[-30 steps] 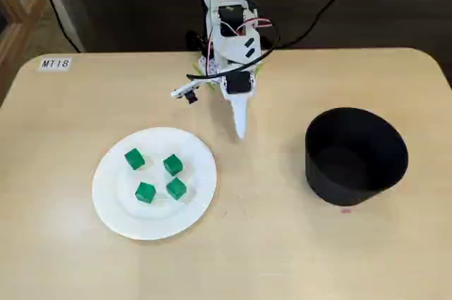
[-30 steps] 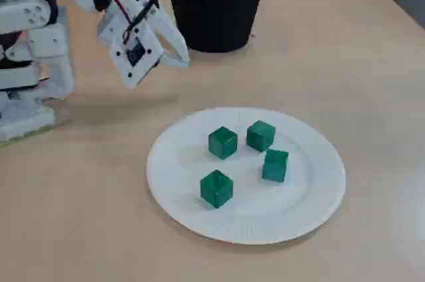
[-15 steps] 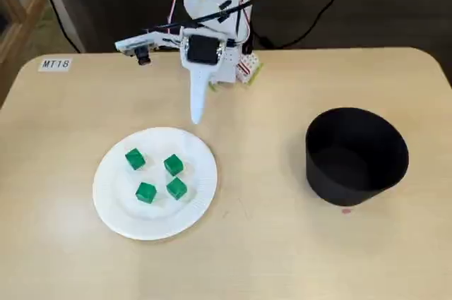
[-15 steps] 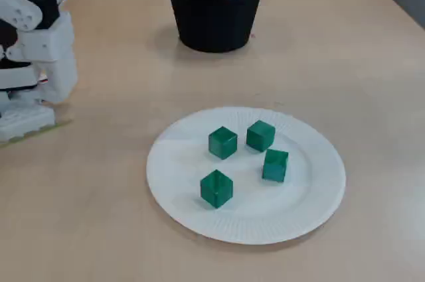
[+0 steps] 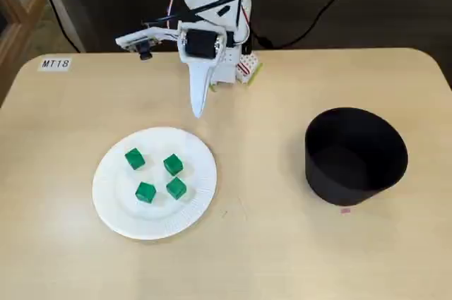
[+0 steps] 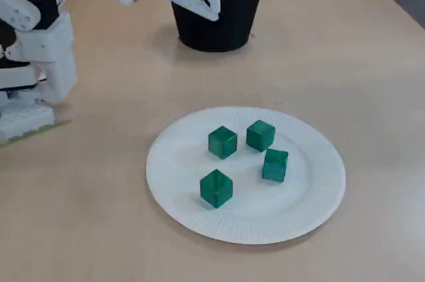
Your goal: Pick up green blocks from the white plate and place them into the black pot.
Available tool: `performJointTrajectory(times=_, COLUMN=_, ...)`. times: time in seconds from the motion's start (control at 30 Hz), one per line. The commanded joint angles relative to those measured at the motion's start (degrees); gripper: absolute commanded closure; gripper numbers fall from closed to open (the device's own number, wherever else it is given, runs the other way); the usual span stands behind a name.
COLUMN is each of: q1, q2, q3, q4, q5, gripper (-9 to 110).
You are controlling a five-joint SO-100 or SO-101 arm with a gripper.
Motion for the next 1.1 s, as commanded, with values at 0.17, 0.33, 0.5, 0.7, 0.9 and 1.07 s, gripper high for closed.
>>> performJointTrajectory(times=0.17, q1=4.39, q2=-19.86, q3=-15.91, q4=2.11, q5=8.44, gripper=104)
performJointTrajectory(times=0.33, q1=11.43, q2=-25.66, q3=-17.93, q4=3.08, q5=20.13, gripper=104)
performJointTrajectory(times=0.5, q1=18.9, q2=-31.82, q3=-19.51, q4=8.09, q5=26.28, gripper=104)
performJointTrajectory(times=0.7, q1=24.43, q2=-36.3, q3=-23.2, q4=10.55, q5=25.14, gripper=104)
performJointTrajectory(times=0.9, q1=26.46, q2=-39.9, q3=-23.29, q4=9.23, q5=23.64, gripper=104)
performJointTrajectory(times=1.07, q1=26.54, q2=-43.95, q3=-23.55, q4=6.86, q5=19.95, gripper=83)
